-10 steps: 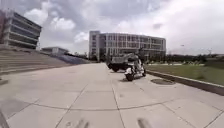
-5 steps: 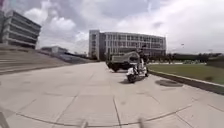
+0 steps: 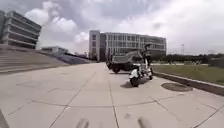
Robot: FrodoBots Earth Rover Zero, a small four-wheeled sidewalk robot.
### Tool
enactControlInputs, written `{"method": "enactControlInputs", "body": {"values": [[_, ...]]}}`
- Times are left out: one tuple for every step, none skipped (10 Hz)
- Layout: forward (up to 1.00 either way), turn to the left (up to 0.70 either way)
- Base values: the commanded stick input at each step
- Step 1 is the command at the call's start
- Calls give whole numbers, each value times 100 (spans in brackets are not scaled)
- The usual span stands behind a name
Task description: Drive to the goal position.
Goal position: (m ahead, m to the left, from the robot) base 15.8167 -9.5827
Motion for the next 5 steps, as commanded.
{"method": "enactControlInputs", "body": {"values": [[70,35],[70,35],[70,35],[70,35],[70,35]]}}
